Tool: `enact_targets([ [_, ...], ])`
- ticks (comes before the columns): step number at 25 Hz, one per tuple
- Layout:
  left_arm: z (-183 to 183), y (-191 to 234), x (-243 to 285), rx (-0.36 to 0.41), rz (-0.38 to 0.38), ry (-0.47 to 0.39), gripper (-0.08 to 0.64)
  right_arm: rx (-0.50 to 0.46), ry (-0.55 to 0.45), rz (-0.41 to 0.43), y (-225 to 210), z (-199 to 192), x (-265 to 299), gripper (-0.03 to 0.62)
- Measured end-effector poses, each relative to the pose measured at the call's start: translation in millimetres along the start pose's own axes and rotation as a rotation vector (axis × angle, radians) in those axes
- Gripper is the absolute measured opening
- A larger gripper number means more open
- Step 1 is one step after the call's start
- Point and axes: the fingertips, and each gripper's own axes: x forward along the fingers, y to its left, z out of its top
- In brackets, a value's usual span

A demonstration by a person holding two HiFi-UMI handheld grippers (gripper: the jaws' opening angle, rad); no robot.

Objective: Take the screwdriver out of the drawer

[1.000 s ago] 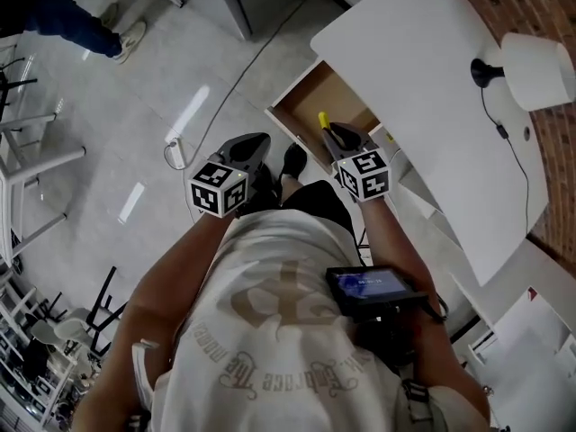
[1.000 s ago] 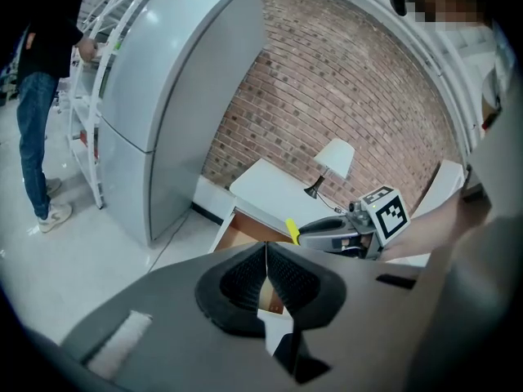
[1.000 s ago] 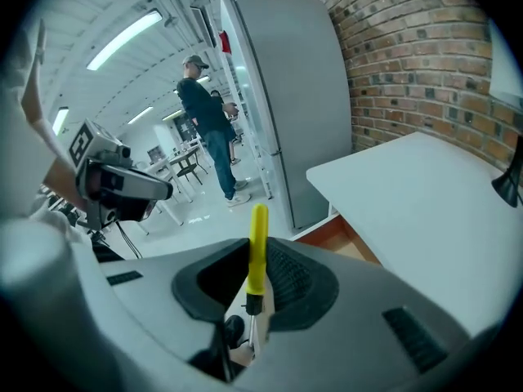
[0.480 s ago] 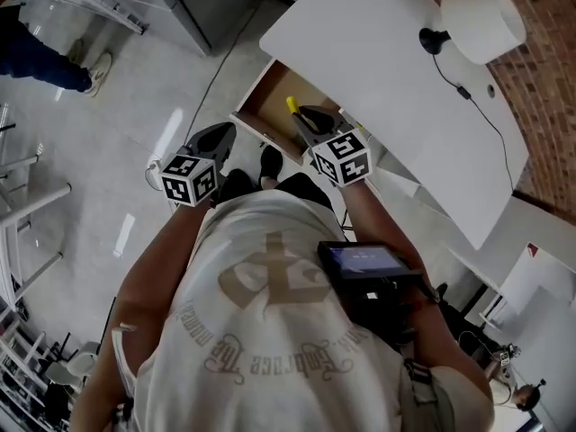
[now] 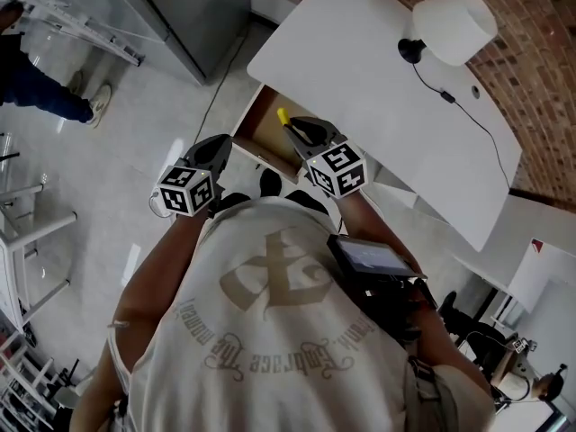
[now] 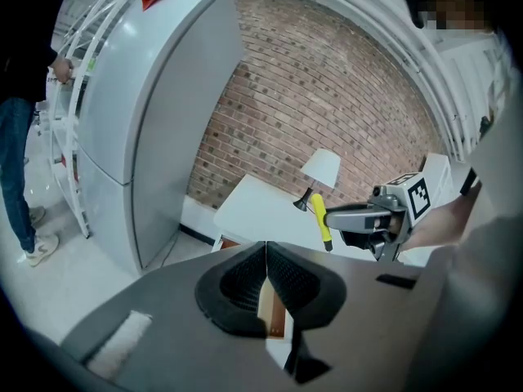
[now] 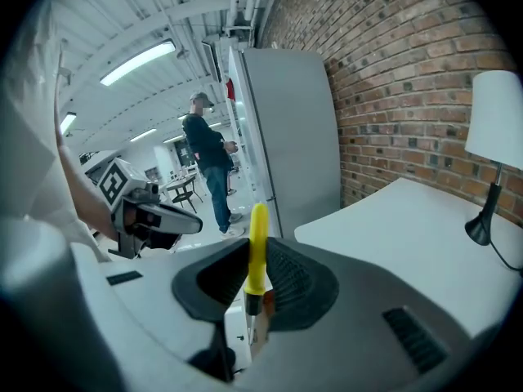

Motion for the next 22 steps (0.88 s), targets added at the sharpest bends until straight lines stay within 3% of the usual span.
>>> enact_targets([
  [22,36,-13,6,0.084,-0.012,-0.039,0.006,0.011,-0.112,0.004,-7,20,-17,0.054],
])
